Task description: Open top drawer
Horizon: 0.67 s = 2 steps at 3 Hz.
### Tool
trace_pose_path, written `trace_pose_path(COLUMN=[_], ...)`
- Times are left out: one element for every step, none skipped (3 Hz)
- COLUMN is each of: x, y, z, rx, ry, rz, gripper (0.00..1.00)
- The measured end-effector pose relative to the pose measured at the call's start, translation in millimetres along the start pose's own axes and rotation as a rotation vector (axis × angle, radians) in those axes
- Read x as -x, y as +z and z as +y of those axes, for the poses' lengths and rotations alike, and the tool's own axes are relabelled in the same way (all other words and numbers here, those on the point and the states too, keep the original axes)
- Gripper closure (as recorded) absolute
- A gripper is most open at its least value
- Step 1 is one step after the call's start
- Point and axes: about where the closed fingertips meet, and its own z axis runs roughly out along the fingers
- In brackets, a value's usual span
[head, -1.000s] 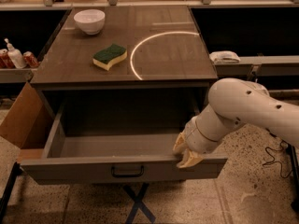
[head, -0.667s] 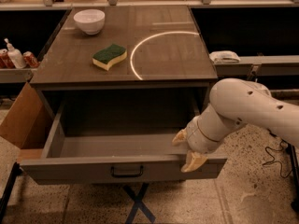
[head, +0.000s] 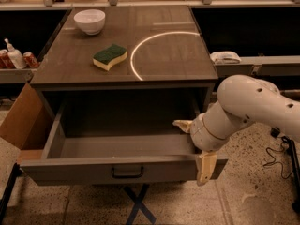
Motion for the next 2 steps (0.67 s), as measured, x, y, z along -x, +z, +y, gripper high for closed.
trace_pose_path(x=[-17,-29], y=[-27,-60], z=[-13,-28], rx=[-0.040,-0.087], ry=[0.002,-0.006], rz=[0.023,0.065], gripper=[0.00,0.00])
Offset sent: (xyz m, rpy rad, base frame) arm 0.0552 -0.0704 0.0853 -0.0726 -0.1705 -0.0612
